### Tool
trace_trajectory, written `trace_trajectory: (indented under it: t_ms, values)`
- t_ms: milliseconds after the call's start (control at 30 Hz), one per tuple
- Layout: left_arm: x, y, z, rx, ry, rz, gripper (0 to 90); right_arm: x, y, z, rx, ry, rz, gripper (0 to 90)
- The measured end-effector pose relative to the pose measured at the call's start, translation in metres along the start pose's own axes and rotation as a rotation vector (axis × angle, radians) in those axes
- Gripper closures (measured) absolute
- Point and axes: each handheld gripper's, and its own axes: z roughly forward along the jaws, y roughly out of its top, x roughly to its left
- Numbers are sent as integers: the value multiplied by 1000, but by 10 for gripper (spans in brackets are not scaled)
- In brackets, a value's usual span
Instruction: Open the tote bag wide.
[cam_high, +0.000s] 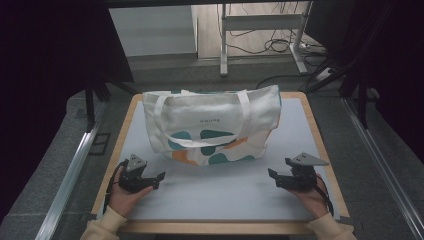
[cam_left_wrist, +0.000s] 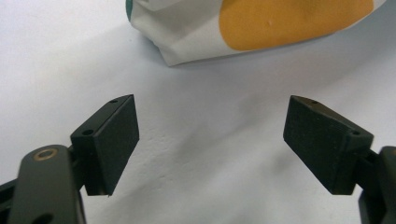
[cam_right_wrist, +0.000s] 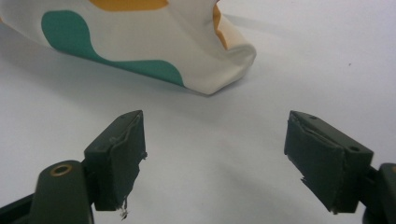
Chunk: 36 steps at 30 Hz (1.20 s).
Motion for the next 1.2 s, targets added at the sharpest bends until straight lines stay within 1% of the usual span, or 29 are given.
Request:
trace_trajectory:
  t_ms: [100,200,300,500,733,833,867,1100,1133,1200]
  values:
    - [1,-2,-3,-15,11,-6,187,0,1,0,-7,-4,-5,223]
    - [3,-4,-5,-23,17,-13,187,0,2,0,-9,-12,-21,233]
    - [3,-4,-8,-33,20,-16,189,1,3,2,-5,-5,-26,241]
    - [3,-4,-11,-45,13,-9,199,2,2,3,9,1,-24,249]
    - [5,-4,-11,-36,4,-14,203,0,3,2,8,4,-14,259]
    - [5,-4,-12,-46,-2,-15,208,0,3,2,8,7,-12,261]
    - [4,-2,-14,-52,6,-2,210,0,4,1,6,10,-9,264]
    - [5,1,-16,-66,-6,-7,214,0,8,-3,-3,28,-10,266]
    - [6,3,-18,-74,-16,-9,223,0,9,-4,-4,29,-10,267]
    - [7,6,-21,-89,-20,-13,235,0,10,-6,-10,30,-9,267]
